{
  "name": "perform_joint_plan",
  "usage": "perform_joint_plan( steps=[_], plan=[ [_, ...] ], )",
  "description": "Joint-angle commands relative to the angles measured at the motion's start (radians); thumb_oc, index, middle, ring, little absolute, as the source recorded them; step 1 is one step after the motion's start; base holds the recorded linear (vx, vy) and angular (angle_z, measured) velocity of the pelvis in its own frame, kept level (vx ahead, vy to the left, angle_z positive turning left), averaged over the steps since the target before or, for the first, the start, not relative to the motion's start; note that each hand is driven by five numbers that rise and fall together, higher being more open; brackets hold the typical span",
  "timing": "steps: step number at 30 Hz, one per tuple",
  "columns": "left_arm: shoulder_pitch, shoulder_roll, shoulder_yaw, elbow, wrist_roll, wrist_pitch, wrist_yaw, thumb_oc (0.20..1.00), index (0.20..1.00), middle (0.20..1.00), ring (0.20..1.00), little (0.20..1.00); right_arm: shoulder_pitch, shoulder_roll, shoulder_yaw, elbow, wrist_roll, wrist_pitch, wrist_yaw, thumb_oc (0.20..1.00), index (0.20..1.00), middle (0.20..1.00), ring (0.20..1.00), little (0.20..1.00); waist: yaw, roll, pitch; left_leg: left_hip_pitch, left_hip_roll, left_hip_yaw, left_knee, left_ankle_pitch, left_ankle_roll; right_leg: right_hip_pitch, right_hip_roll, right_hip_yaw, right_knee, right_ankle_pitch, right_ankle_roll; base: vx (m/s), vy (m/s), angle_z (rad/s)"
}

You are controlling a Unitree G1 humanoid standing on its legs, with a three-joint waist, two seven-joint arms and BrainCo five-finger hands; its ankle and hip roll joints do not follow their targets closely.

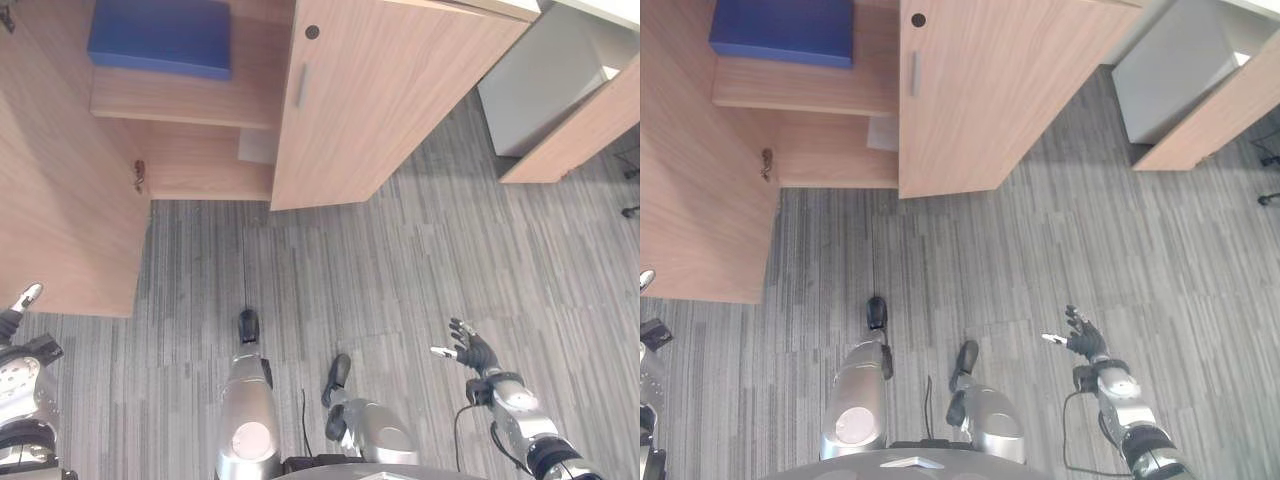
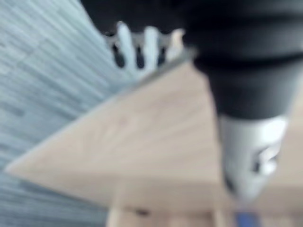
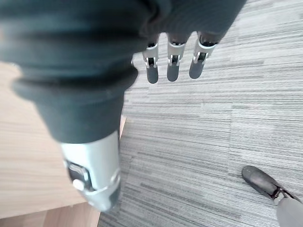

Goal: Put the empty folder in the office cabinet

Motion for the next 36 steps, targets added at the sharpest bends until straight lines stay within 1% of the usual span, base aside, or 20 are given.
perform_joint_plan(
  steps=[1, 3, 6, 7, 10, 11, 12, 16, 17, 21, 23, 24, 26, 28, 29, 31, 33, 36],
  plan=[
    [-0.052, 0.014, -0.037, -0.009, 0.036, -0.057, -0.063, 1.0, 1.0, 1.0, 1.0, 1.0, -0.045, -0.095, -0.017, 0.008, 0.04, -0.014, -0.039, 1.0, 1.0, 1.0, 1.0, 1.0, -0.027, 0.085, -0.06, 0.252, 0.009, 0.002, -0.133, -0.134, 0.0, -0.042, -0.028, 0.025, 0.105, 0.021, 0.074, -0.05, -0.051, -0.01],
    [-0.065, 0.012, -0.052, -0.016, 0.032, -0.028, -0.118, 1.0, 1.0, 1.0, 1.0, 1.0, -0.031, -0.093, -0.023, 0.003, 0.031, -0.014, -0.043, 1.0, 1.0, 1.0, 1.0, 1.0, -0.042, 0.09, -0.063, 0.258, 0.011, 0.011, -0.141, -0.132, -0.003, -0.046, -0.023, 0.033, 0.098, 0.024, 0.074, -0.05, -0.057, -0.02],
    [-0.072, -0.011, -0.078, -0.017, 0.031, -0.022, -0.129, 1.0, 1.0, 1.0, 1.0, 1.0, -0.029, -0.091, -0.027, 0.004, 0.029, -0.012, -0.044, 1.0, 1.0, 1.0, 1.0, 1.0, -0.052, 0.095, -0.067, 0.264, 0.01, 0.015, -0.148, -0.129, -0.003, -0.046, -0.019, 0.039, 0.094, 0.025, 0.071, -0.01, -0.033, -0.36],
    [-0.081, -0.042, -0.108, -0.013, 0.012, -0.024, -0.131, 1.0, 1.0, 1.0, 1.0, 1.0, -0.028, -0.087, -0.024, 0.012, 0.031, -0.018, -0.047, 1.0, 1.0, 1.0, 1.0, 1.0, -0.06, 0.097, -0.073, 0.268, 0.009, 0.017, -0.152, -0.126, -0.003, -0.044, -0.014, 0.047, 0.086, 0.027, 0.069, 0.01, -0.06, 0.03],
    [-0.085, -0.075, -0.132, -0.01, 0.01, -0.027, -0.153, 1.0, 1.0, 1.0, 1.0, 1.0, -0.028, -0.077, -0.017, 0.022, 0.039, -0.028, -0.053, 1.0, 1.0, 1.0, 1.0, 1.0, -0.067, 0.098, -0.082, 0.272, 0.01, 0.022, -0.155, -0.123, -0.005, -0.042, -0.01, 0.053, 0.079, 0.029, 0.067, 0.0, -0.057, -0.06],
    [-0.09, -0.137, -0.172, -0.017, 0.0, -0.017, -0.173, 1.0, 1.0, 1.0, 1.0, 1.0, -0.024, -0.065, -0.018, 0.018, 0.04, -0.026, -0.049, 1.0, 1.0, 1.0, 1.0, 1.0, -0.081, 0.102, -0.094, 0.281, 0.01, 0.03, -0.163, -0.119, -0.008, -0.039, -0.005, 0.063, 0.07, 0.033, 0.065, 0.0, -0.074, -0.27],
    [-0.09, -0.137, -0.172, -0.017, 0.0, -0.017, -0.173, 1.0, 1.0, 1.0, 1.0, 1.0, -0.024, -0.065, -0.018, 0.018, 0.04, -0.026, -0.049, 1.0, 1.0, 1.0, 1.0, 1.0, -0.081, 0.102, -0.094, 0.281, 0.01, 0.03, -0.163, -0.119, -0.008, -0.039, -0.005, 0.063, 0.07, 0.033, 0.065, 0.01, -0.06, -0.19],
    [-0.09, -0.286, -0.255, -0.012, 0.009, -0.021, -0.141, 1.0, 1.0, 1.0, 1.0, 1.0, -0.005, -0.026, -0.002, 0.021, 0.013, -0.006, -0.05, 1.0, 1.0, 1.0, 1.0, 1.0, -0.111, 0.113, -0.125, 0.307, 0.009, 0.043, -0.173, -0.111, -0.009, -0.028, -0.002, 0.081, 0.058, 0.04, 0.063, 0.04, -0.049, -0.1],
    [-0.09, -0.286, -0.255, -0.012, 0.009, -0.021, -0.141, 1.0, 1.0, 1.0, 1.0, 1.0, -0.005, -0.026, -0.002, 0.021, 0.013, -0.006, -0.05, 1.0, 1.0, 1.0, 1.0, 1.0, -0.111, 0.113, -0.125, 0.307, 0.009, 0.043, -0.173, -0.111, -0.009, -0.028, -0.002, 0.081, 0.058, 0.04, 0.063, 0.05, -0.039, -0.29],
    [-0.087, -0.401, -0.307, 0.014, 0.035, -0.025, -0.112, 1.0, 1.0, 1.0, 1.0, 1.0, 0.022, 0.012, 0.025, 0.023, -0.053, -0.005, -0.037, 1.0, 1.0, 1.0, 1.0, 1.0, -0.14, 0.125, -0.163, 0.338, 0.011, 0.065, -0.184, -0.104, -0.016, -0.009, -0.002, 0.096, 0.046, 0.044, 0.061, 0.1, -0.055, -0.23],
    [-0.086, -0.425, -0.313, 0.026, 0.041, -0.033, -0.1, 1.0, 1.0, 1.0, 1.0, 1.0, 0.028, 0.017, 0.031, 0.025, -0.064, -0.004, -0.036, 1.0, 1.0, 1.0, 1.0, 1.0, -0.148, 0.132, -0.176, 0.353, 0.009, 0.071, -0.191, -0.101, -0.019, 0.001, -0.001, 0.1, 0.04, 0.045, 0.06, 0.09, -0.023, -0.35],
    [-0.085, -0.439, -0.316, 0.036, 0.05, -0.039, -0.074, 1.0, 1.0, 1.0, 1.0, 1.0, 0.035, 0.019, 0.037, 0.027, -0.086, -0.008, -0.034, 1.0, 1.0, 1.0, 1.0, 1.0, -0.155, 0.139, -0.187, 0.364, 0.007, 0.075, -0.196, -0.099, -0.022, 0.01, -0.002, 0.102, 0.035, 0.044, 0.061, 0.1, -0.006, -0.46],
    [-0.084, -0.448, -0.314, 0.043, 0.055, -0.046, -0.036, 1.0, 1.0, 1.0, 1.0, 1.0, 0.043, 0.02, 0.044, 0.025, -0.107, -0.007, -0.032, 1.0, 1.0, 1.0, 1.0, 1.0, -0.162, 0.146, -0.199, 0.376, 0.006, 0.081, -0.204, -0.095, -0.026, 0.02, -0.003, 0.103, 0.029, 0.043, 0.06, 0.09, 0.0, -0.34],
    [-0.083, -0.451, -0.307, 0.055, 0.058, -0.07, 0.013, 1.0, 1.0, 1.0, 1.0, 1.0, 0.052, 0.022, 0.055, 0.026, -0.143, -0.012, -0.03, 1.0, 1.0, 1.0, 1.0, 1.0, -0.171, 0.153, -0.214, 0.389, 0.005, 0.088, -0.21, -0.091, -0.032, 0.032, -0.004, 0.103, 0.024, 0.04, 0.058, 0.05, -0.007, -0.24],
    [-0.087, -0.445, -0.297, 0.062, 0.058, -0.09, 0.045, 1.0, 1.0, 1.0, 1.0, 1.0, 0.056, 0.018, 0.067, 0.025, -0.164, -0.013, -0.035, 1.0, 1.0, 1.0, 1.0, 1.0, -0.178, 0.159, -0.227, 0.386, 0.007, 0.104, -0.211, -0.072, -0.033, 0.03, -0.005, 0.099, 0.02, 0.048, 0.047, 0.01, -0.008, -0.16],
    [-0.094, -0.429, -0.285, 0.065, 0.048, -0.089, 0.076, 1.0, 1.0, 1.0, 1.0, 1.0, 0.063, 0.014, 0.074, 0.027, -0.174, -0.015, -0.041, 1.0, 1.0, 1.0, 1.0, 1.0, -0.186, 0.169, -0.242, 0.395, 0.006, 0.107, -0.216, -0.071, -0.039, 0.04, -0.006, 0.097, 0.016, 0.04, 0.045, 0.03, 0.01, -0.09],
    [-0.095, -0.408, -0.269, 0.072, 0.035, -0.083, 0.074, 1.0, 1.0, 1.0, 1.0, 1.0, 0.068, 0.007, 0.075, 0.029, -0.175, -0.012, -0.048, 1.0, 1.0, 1.0, 1.0, 1.0, -0.19, 0.177, -0.253, 0.402, 0.005, 0.109, -0.218, -0.072, -0.042, 0.048, -0.006, 0.095, 0.012, 0.036, 0.043, 0.05, 0.02, -0.08],
    [-0.087, -0.364, -0.244, 0.094, 0.025, -0.023, 0.01, 1.0, 1.0, 1.0, 1.0, 1.0, 0.079, -0.009, 0.071, 0.039, -0.203, -0.021, -0.053, 1.0, 1.0, 1.0, 1.0, 1.0, -0.194, 0.195, -0.27, 0.415, 0.001, 0.109, -0.221, -0.075, -0.045, 0.066, -0.009, 0.084, 0.004, 0.03, 0.042, 0.04, 0.049, -0.03]
  ],
)
